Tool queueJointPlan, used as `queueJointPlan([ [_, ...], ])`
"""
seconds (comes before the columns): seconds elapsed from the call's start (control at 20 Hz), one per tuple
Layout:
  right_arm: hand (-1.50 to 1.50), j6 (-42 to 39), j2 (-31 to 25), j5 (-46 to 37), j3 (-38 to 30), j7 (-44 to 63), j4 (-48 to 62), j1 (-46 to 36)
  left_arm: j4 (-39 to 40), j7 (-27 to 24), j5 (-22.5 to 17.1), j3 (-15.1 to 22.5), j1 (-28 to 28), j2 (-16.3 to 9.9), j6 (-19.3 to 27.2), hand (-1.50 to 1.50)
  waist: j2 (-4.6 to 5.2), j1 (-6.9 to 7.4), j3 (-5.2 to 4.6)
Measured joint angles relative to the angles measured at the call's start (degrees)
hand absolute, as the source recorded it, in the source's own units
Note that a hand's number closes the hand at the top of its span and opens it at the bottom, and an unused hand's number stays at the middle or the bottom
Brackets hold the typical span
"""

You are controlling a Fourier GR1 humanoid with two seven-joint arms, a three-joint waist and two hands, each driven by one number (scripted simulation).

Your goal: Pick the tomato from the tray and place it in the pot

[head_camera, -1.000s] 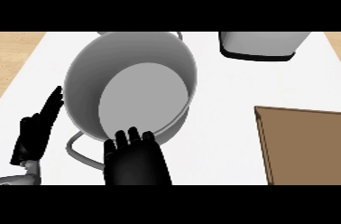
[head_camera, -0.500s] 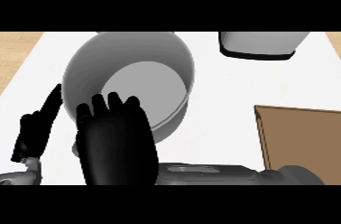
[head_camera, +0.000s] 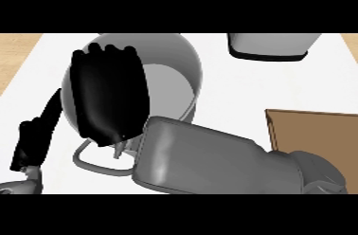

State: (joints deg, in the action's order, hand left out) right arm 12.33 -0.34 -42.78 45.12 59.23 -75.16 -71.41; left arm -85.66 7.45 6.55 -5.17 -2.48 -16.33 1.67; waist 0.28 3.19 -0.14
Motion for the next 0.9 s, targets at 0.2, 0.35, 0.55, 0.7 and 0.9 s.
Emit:
queueJointPlan([
  [0.2, 1.5, 5.1, 0.2, 3.8, -1.9, -5.0, 10.5, -2.5, -0.7, 0.3, 0.3, 0.2, 0.1, 0.5, 0.2, 0.0, 0.22, 0.09, 0.02],
  [0.35, 1.5, 8.4, 0.2, 7.1, -2.3, -9.1, 17.7, -4.4, -1.3, 0.0, 0.2, 0.2, 0.8, 0.3, -0.3, 0.0, 0.37, 0.47, 0.02],
  [0.55, 1.5, 10.8, 0.3, 10.6, -1.9, -14.4, 27.0, -6.7, -2.6, 0.7, -0.5, -0.1, 0.6, -0.2, -1.3, 0.0, 0.6, 1.14, 0.0],
  [0.7, 1.5, 11.7, 0.3, 12.5, -0.8, -18.0, 32.7, -7.6, -1.5, 0.5, -0.6, -0.3, -0.6, -0.3, -1.6, 0.0, 0.9, 1.58, -0.03],
  [0.9, -1.5, 14.9, 0.3, 17.5, -1.8, -22.2, 37.0, -6.2, -2.1, 0.7, -0.4, 0.3, -0.7, 0.0, -1.9, 0.0, 1.24, 2.62, -0.01],
])
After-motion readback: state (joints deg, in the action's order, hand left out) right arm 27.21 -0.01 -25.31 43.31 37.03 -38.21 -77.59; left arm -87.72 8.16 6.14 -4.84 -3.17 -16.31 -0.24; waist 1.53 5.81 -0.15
